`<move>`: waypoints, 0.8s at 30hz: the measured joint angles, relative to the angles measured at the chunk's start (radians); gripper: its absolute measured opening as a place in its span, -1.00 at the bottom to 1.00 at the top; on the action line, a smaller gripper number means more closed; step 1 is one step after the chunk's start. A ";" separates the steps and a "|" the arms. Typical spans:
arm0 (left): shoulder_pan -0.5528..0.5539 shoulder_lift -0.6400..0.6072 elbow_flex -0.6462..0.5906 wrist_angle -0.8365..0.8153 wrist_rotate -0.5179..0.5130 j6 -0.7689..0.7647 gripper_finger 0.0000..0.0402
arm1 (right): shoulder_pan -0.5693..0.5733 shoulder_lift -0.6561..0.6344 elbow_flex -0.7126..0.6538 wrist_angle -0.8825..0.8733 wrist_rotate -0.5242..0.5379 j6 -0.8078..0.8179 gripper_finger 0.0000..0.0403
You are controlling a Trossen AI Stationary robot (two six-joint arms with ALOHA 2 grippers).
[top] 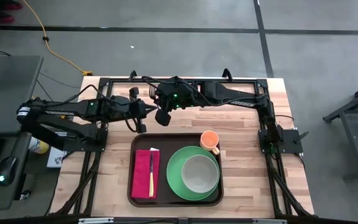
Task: Set up tray
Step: Put the blue fork on the red napkin
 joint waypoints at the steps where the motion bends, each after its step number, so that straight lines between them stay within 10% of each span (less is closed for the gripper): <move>1: 0.000 0.000 0.000 0.000 0.000 0.010 -0.76 | 0.000 0.000 0.000 0.000 0.003 0.000 -1.00; 15: 0.000 0.000 0.000 0.005 0.049 -0.066 0.35 | -0.009 0.000 0.000 -0.005 0.008 -0.012 -1.00; 24: 0.000 -0.001 0.000 0.106 0.095 -0.114 0.56 | -0.009 0.000 0.000 0.047 -0.033 -0.018 -1.00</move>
